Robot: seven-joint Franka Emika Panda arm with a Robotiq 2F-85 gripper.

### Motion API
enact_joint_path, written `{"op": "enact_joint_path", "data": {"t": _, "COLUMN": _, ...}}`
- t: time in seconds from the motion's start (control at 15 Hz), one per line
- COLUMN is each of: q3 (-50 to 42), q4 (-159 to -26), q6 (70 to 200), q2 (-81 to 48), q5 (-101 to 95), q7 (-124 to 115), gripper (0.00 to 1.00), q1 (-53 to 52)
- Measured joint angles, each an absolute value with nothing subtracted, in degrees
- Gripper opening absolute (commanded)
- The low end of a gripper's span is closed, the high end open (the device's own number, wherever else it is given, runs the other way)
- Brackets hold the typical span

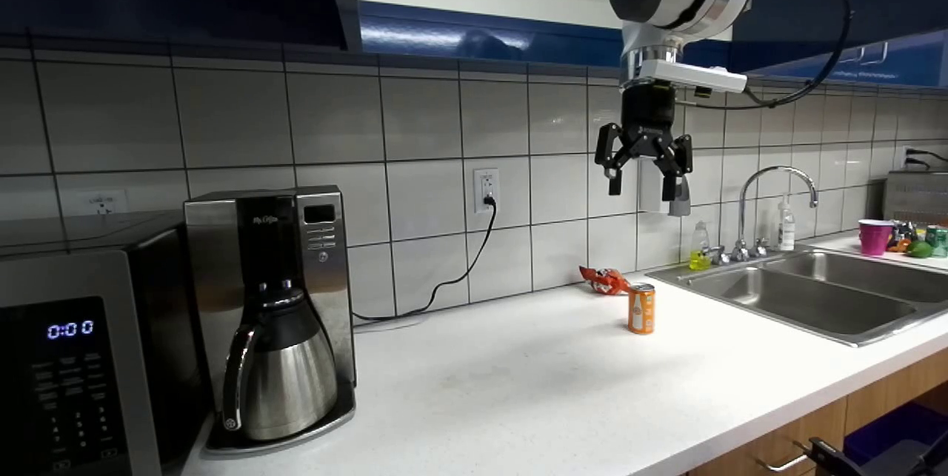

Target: Put the can inside the cupboard

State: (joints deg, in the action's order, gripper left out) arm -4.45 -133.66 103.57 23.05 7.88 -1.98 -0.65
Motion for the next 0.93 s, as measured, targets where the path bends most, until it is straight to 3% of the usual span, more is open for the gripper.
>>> {"op": "enact_joint_path", "data": {"t": 0.93, "q3": -7.2, "q4": -134.2, "q6": 120.1, "q2": 6.5, "q5": 6.6, "q7": -0.2, "gripper": 1.0, "q1": 2.9}}
